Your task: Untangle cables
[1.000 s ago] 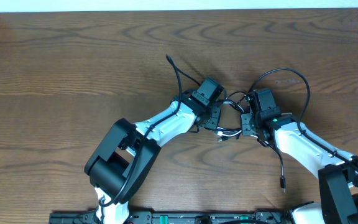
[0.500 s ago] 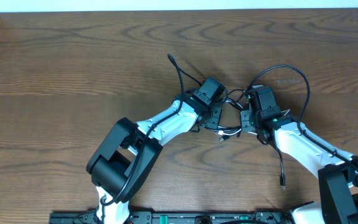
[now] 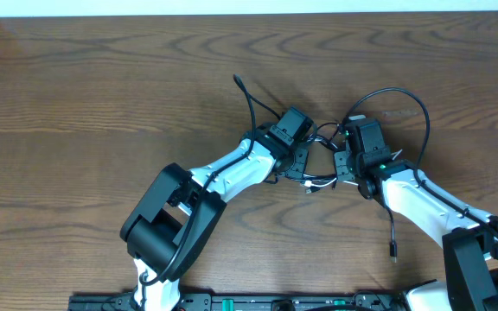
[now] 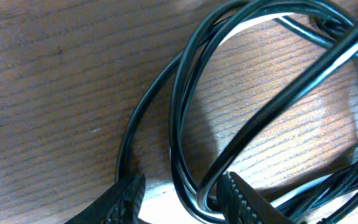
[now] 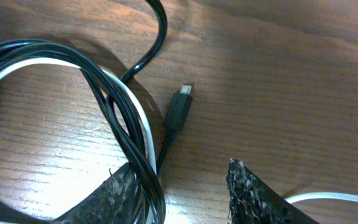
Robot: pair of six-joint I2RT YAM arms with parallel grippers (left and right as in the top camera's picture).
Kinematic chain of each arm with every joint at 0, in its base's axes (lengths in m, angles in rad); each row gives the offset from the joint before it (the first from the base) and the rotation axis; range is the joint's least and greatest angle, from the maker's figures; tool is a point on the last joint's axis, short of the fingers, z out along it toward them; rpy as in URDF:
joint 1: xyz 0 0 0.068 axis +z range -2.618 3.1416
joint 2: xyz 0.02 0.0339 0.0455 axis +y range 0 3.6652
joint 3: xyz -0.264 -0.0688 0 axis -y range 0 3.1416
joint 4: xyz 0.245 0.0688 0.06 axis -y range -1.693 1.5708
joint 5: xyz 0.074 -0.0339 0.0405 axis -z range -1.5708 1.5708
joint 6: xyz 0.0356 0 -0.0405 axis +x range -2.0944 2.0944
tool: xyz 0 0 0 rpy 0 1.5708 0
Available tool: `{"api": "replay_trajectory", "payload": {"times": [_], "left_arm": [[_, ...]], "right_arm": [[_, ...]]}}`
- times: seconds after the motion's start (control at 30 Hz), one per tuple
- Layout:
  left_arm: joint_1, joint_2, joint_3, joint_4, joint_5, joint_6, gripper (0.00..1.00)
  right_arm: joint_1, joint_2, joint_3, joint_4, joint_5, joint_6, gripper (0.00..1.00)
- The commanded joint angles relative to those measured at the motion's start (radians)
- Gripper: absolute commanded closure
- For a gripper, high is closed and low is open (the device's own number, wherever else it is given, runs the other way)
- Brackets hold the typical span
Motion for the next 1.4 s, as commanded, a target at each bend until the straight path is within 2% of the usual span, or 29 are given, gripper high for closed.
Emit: {"api": "replay_trajectory", "payload": {"times": [0.0, 0.8, 0.97, 1.37], "left_arm": [[0.003, 0.055, -0.016, -0.028, -0.029, -0.004, 0.56], [0.003, 0.055, -0.016, -0.035, -0.029, -0.001, 0.56], [0.003, 0.055, -0.016, -0.035, -0.029, -0.001, 0.56], [0.003, 0.055, -0.016, -0.034, -0.029, 0.014, 0.56]], "right_arm": [[-0.009, 0.008, -0.002, 0.008, 0.0, -0.019, 0.55], [-0.049, -0.018, -0.003, -0.063, 0.01, -0.045, 0.56], [-0.049, 0.005, -0.011, -0.069, 0.085, -0.045, 0.56], [-0.046, 0.087, -0.018, -0.052, 0.042, -0.052, 0.56]]}}
